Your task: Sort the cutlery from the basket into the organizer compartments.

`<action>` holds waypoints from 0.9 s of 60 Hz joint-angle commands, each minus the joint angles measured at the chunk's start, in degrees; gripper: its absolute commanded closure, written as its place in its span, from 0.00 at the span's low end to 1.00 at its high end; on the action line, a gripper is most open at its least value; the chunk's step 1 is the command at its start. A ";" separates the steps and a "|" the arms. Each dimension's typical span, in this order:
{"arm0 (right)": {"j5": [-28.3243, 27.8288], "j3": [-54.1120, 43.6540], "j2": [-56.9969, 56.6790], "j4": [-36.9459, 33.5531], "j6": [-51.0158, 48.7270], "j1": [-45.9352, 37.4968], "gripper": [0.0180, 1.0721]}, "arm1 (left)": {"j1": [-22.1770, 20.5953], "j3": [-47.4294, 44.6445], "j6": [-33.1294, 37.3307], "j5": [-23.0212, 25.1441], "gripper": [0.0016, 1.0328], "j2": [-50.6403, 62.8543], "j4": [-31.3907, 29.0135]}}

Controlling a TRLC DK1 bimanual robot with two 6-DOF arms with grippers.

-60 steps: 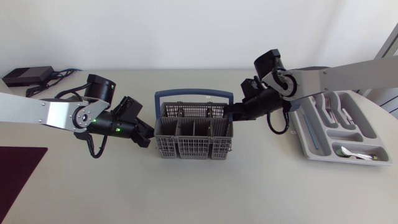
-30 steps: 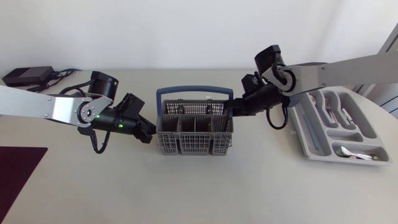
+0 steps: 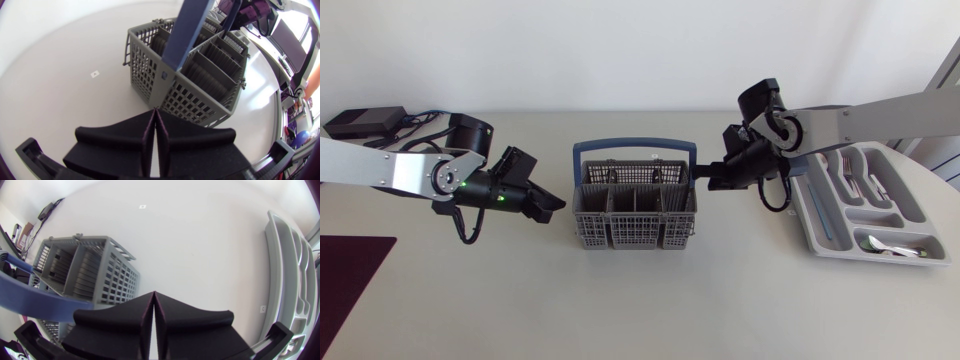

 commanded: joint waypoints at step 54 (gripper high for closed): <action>19.79 -21.71 -39.08 -0.51 -3.90 6.57 0.55 | -0.47 -15.16 -5.14 -11.82 0.33 -32.10 3.52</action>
